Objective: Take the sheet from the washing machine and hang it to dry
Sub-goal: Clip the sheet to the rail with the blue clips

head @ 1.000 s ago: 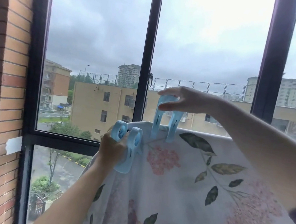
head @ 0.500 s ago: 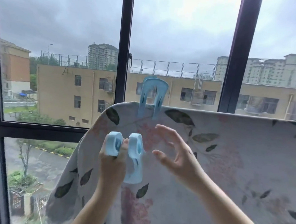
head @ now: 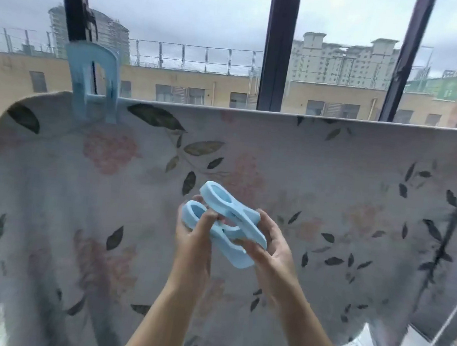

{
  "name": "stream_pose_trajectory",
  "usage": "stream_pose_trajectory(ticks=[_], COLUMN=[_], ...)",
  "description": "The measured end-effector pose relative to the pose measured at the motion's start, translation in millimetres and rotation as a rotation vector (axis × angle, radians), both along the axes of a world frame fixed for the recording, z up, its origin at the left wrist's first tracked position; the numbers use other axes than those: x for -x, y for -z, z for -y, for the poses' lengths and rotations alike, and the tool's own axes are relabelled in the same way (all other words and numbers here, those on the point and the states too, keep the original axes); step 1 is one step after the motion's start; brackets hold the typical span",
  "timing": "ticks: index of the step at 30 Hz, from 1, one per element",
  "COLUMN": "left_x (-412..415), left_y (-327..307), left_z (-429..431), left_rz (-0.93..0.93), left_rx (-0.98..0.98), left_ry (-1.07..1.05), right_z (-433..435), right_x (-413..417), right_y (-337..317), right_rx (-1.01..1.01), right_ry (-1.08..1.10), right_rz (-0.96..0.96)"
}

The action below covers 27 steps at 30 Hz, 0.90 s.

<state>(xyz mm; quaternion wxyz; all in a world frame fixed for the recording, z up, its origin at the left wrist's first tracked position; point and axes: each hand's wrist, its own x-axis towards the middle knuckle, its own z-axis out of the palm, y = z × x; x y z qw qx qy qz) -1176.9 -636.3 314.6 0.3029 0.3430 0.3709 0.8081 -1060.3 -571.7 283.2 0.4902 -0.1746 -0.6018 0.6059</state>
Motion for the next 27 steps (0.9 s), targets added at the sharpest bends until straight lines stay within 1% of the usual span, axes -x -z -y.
stream_pose_trajectory(ticks=[2, 5, 7, 9, 11, 14, 16, 19, 22, 23, 27], left_x=[-30.6, -116.2, -171.5, -214.0, -240.7, -279.9, -298.4, -313.9, -317.0, -324.4, -329.1], left_y=[6.1, 14.2, 18.1, 20.1, 21.7, 15.5, 8.2, 3.5, 0.4, -0.8, -7.4], left_z=[-21.3, -58.8, -80.5, -101.9, -119.9, -152.3, -174.0, -210.2, -249.4, -279.1, -324.8], left_rz=[-0.047, -0.119, -0.146, -0.189, -0.261, -0.303, -0.336, -0.409, -0.467, -0.473, -0.499], left_rx=[-0.005, 0.000, -0.013, -0.023, 0.000, 0.002, -0.001, -0.018, -0.010, -0.030, -0.044], left_ry=[0.004, 0.054, 0.089, 0.103, 0.097, 0.092, 0.091, 0.128, 0.165, 0.161, 0.151], right_z=[-16.7, -48.0, -68.7, -87.9, -102.8, -134.9, -159.1, -198.8, -237.7, -266.6, -313.2], right_x=[-45.1, -129.8, -178.3, -219.8, -245.8, -277.7, -293.3, -313.8, -324.5, -331.2, -337.8], right_y=[0.1, -3.8, -7.3, -13.5, -17.6, -28.9, -38.5, -49.9, -57.5, -61.2, -75.0], right_rx=[0.037, 0.070, 0.097, 0.193, 0.302, 0.324, 0.321, 0.280, 0.228, 0.191, 0.153], right_ry=[0.058, 0.180, 0.198, 0.216, 0.340, 0.556, 0.632, 0.680, 0.737, 0.751, 0.788], right_rz=[-0.024, -0.081, -0.096, -0.087, -0.072, -0.045, -0.047, -0.061, -0.008, -0.010, -0.014])
